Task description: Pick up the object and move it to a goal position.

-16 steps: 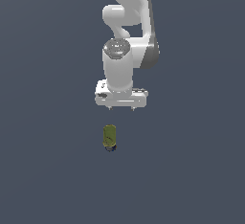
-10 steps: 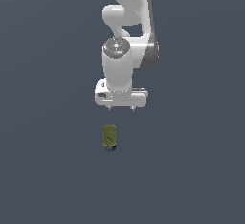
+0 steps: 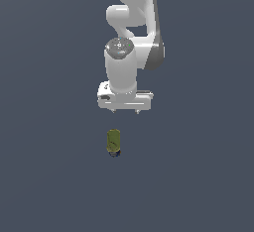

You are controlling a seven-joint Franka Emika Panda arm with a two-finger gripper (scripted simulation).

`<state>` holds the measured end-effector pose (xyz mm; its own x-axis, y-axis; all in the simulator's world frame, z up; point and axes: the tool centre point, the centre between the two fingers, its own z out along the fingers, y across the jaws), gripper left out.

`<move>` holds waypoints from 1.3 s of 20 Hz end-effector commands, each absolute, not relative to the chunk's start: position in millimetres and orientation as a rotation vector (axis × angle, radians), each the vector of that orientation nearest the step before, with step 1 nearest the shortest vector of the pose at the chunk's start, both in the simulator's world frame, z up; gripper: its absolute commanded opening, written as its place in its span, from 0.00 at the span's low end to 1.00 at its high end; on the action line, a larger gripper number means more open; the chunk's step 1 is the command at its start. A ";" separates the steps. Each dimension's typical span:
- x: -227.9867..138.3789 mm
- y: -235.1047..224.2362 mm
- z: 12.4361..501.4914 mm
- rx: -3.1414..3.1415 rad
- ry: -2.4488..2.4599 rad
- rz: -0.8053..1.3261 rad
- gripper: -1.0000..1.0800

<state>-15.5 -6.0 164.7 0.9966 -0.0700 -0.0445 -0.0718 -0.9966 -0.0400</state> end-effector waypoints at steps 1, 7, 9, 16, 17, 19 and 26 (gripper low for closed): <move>-12.4 -7.5 163.1 -3.099 0.103 0.065 0.96; 5.3 -15.8 155.2 -3.106 0.066 0.053 0.96; 13.7 -20.0 151.0 -3.110 0.047 0.047 0.96; 48.5 -39.2 130.3 -3.126 -0.038 0.021 0.96; 52.6 -41.7 127.5 -3.128 -0.049 0.018 0.96; 59.7 -46.2 122.3 -3.131 -0.069 0.013 0.96; 74.5 -56.2 110.5 -3.138 -0.112 0.002 0.96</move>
<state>71.7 -54.7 112.2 0.9978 0.0656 -0.0030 0.0656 -0.9978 -0.0030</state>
